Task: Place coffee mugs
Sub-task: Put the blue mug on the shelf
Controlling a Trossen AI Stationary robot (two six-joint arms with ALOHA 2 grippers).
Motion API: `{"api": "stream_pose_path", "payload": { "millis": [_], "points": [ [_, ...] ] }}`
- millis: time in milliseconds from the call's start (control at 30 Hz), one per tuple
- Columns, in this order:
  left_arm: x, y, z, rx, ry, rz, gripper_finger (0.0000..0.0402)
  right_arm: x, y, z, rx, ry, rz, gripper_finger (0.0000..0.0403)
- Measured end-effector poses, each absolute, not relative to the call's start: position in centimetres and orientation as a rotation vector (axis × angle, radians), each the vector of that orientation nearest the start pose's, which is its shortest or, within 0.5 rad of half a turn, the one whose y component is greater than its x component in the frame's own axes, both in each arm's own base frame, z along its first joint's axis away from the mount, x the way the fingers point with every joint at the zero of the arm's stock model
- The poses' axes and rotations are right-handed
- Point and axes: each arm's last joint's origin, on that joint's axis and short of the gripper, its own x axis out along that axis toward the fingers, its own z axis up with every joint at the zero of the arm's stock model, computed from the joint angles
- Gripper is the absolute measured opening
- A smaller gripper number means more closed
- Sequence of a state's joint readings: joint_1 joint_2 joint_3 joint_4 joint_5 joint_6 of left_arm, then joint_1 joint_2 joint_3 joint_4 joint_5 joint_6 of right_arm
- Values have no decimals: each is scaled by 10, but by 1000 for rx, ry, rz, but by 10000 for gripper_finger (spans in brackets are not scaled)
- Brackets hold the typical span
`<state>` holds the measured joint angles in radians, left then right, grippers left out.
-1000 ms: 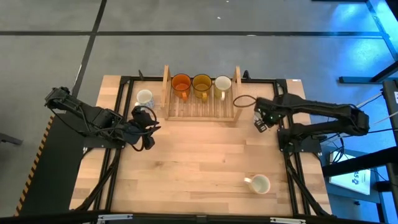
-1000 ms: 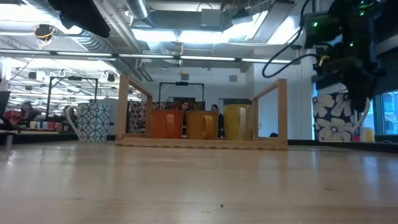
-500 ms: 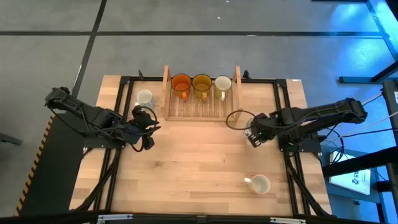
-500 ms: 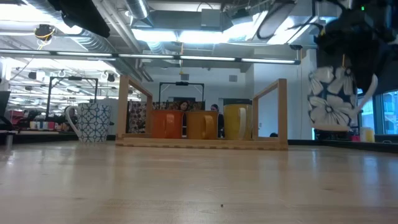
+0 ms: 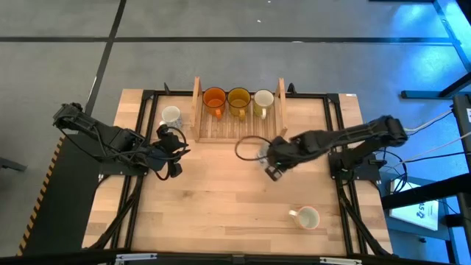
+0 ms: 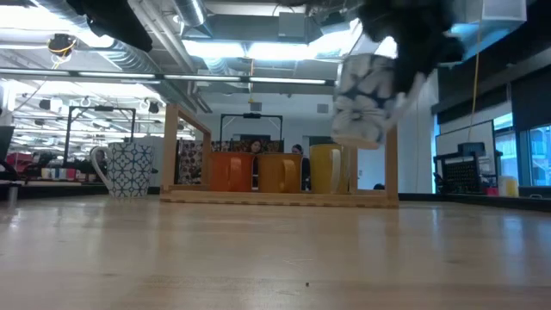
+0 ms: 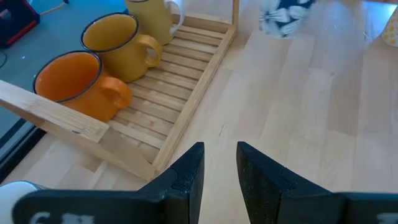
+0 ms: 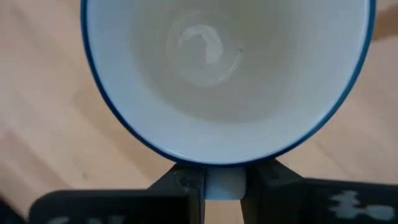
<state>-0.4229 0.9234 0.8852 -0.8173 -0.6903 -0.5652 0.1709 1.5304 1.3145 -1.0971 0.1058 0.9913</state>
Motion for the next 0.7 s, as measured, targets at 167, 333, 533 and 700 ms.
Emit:
{"api": "stream_pose_path", "payload": {
  "millis": [167,333,533,700],
  "points": [
    [160,-52,297,-84,624,440,88,314,17,288,694,1164,-731,41],
    [160,-52,297,-91,623,441,88,333,-18,286,711,1140,-800,41],
    [160,-52,297,-93,623,440,88,335,-48,270,744,1189,-871,41],
    [160,-52,297,-94,622,439,88,335,-61,261,764,1201,-915,41]
  ]
}}
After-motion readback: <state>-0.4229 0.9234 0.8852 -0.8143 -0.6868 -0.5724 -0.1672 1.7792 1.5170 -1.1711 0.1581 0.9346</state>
